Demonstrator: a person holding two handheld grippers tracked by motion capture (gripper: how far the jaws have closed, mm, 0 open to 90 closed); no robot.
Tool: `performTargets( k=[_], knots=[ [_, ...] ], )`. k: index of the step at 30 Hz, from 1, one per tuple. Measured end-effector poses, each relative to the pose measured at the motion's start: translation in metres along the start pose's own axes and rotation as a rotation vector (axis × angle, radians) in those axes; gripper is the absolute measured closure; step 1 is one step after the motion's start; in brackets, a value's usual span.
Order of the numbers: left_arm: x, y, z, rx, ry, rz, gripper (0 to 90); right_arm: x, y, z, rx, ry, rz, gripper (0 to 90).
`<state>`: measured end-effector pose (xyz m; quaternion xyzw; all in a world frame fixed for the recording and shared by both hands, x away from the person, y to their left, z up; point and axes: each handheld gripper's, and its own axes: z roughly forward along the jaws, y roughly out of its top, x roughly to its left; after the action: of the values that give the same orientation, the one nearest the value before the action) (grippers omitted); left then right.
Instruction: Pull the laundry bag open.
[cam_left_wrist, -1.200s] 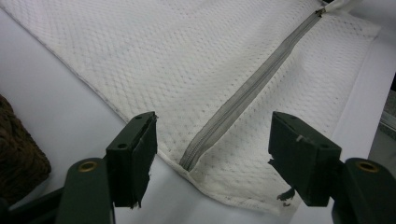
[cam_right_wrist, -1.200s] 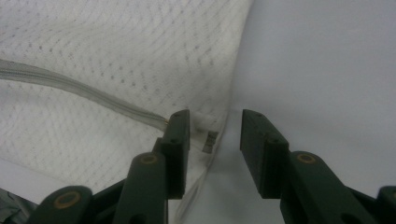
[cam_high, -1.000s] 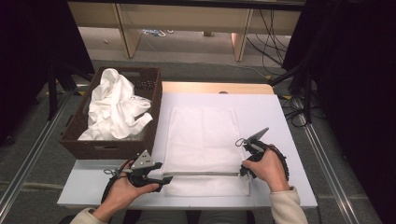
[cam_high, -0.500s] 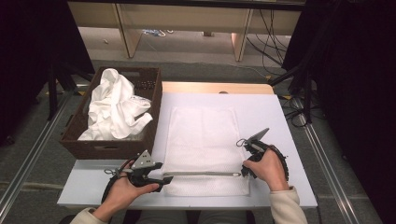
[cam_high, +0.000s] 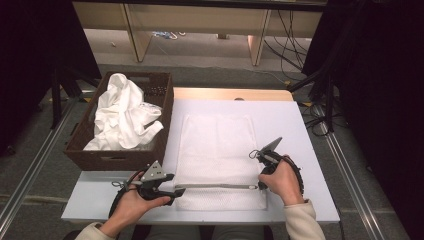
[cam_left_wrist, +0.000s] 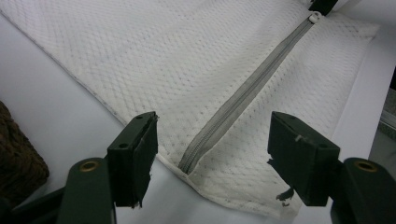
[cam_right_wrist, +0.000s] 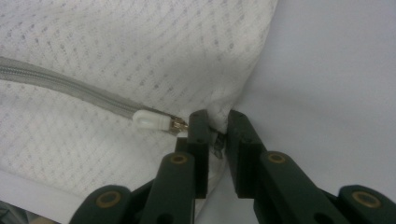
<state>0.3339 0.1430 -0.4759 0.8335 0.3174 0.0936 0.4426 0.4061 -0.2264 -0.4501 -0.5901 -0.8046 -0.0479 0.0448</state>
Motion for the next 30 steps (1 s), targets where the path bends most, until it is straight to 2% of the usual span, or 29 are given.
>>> performTargets(
  k=[1, 2, 5, 6, 7, 8, 11, 12, 13, 14, 15, 16, 17, 18, 19, 21, 22, 23, 24, 25, 26, 27, 28, 29, 30],
  knots=[
    [0.000, 0.000, 0.000, -0.005, 0.006, -0.001, 33.1, 0.001, 0.000, 0.000, 0.000, -0.006, -0.018, 82.9],
    [0.001, 0.000, 0.000, 0.010, 0.002, 0.010, 33.3, 0.002, 0.002, 0.000, 0.013, -0.008, -0.035, 84.4],
    [0.000, -0.001, 0.001, -0.002, 0.004, 0.010, 36.3, 0.002, 0.002, 0.000, 0.011, -0.005, -0.044, 85.2],
    [-0.002, 0.000, 0.001, -0.005, -0.015, -0.005, 37.3, 0.001, 0.001, 0.000, -0.002, 0.005, -0.047, 85.9],
    [-0.002, 0.000, 0.001, -0.005, -0.015, -0.005, 37.6, 0.001, 0.001, -0.001, 0.003, 0.010, -0.036, 86.1],
    [-0.004, 0.001, 0.003, -0.025, -0.015, 0.000, 37.7, 0.000, 0.001, -0.002, 0.004, 0.013, -0.039, 86.2],
    [-0.005, 0.001, 0.005, -0.036, -0.023, -0.003, 38.0, 0.000, 0.000, -0.004, -0.009, 0.017, -0.049, 86.4],
    [-0.003, 0.003, 0.005, -0.029, -0.022, 0.040, 38.0, 0.000, 0.000, -0.006, -0.015, 0.015, -0.059, 86.5],
    [-0.004, 0.003, 0.006, -0.037, -0.024, 0.032, 38.6, 0.003, -0.001, -0.009, -0.031, 0.012, -0.054, 86.6],
    [-0.005, 0.004, 0.007, -0.037, -0.031, 0.014, 38.8, 0.003, -0.002, -0.011, -0.043, 0.007, -0.078, 86.6],
    [-0.005, 0.004, 0.007, -0.037, -0.031, 0.014, 38.8, 0.003, -0.002, -0.011, -0.043, 0.007, -0.078, 86.6],
    [-0.003, 0.006, 0.006, -0.035, -0.025, 0.060, 38.8, 0.003, -0.002, -0.014, -0.046, 0.011, -0.109, 86.6],
    [-0.003, 0.006, 0.006, -0.035, -0.025, 0.060, 38.7, 0.003, -0.002, -0.014, -0.046, 0.011, -0.109, 86.6],
    [-0.005, 0.008, 0.007, -0.046, -0.042, 0.028, 38.3, 0.009, -0.003, -0.020, -0.023, 0.012, -0.062, 86.6],
    [-0.005, 0.008, 0.007, -0.046, -0.042, 0.028, 38.1, 0.009, -0.003, -0.020, -0.023, 0.012, -0.062, 86.6],
    [-0.007, 0.010, 0.009, -0.059, -0.045, 0.024, 37.6, 0.011, -0.004, -0.023, -0.028, 0.003, -0.076, 86.7],
    [-0.007, 0.011, 0.010, -0.044, -0.059, 0.034, 37.6, 0.009, -0.003, -0.023, -0.042, 0.008, -0.131, 86.7],
    [-0.009, 0.012, 0.012, -0.051, -0.058, 0.036, 37.5, 0.016, -0.005, -0.026, -0.037, 0.001, -0.059, 86.7],
    [-0.009, 0.013, 0.013, -0.047, -0.063, 0.041, 37.4, 0.016, -0.005, -0.026, -0.044, 0.002, -0.067, 86.7],
    [-0.009, 0.014, 0.014, -0.037, -0.077, 0.048, 37.6, 0.011, -0.003, -0.026, -0.076, -0.004, -0.160, 86.8],
    [-0.012, 0.018, 0.018, -0.044, -0.076, 0.060, 37.7, 0.018, -0.005, -0.029, -0.048, -0.002, -0.069, 86.8],
    [-0.012, 0.018, 0.018, -0.044, -0.076, 0.060, 37.9, 0.018, -0.005, -0.029, -0.048, -0.002, -0.069, 86.8],
    [-0.015, 0.024, 0.024, -0.044, -0.093, 0.074, 38.6, 0.017, -0.006, -0.029, -0.101, -0.010, -0.102, 86.8],
    [-0.015, 0.024, 0.024, -0.044, -0.093, 0.074, 39.4, 0.017, -0.006, -0.029, -0.101, -0.010, -0.102, 86.8],
    [-0.019, 0.031, 0.030, -0.041, -0.109, 0.094, 40.9, 0.019, -0.007, -0.034, -0.064, -0.005, -0.083, 86.8]
  ],
)
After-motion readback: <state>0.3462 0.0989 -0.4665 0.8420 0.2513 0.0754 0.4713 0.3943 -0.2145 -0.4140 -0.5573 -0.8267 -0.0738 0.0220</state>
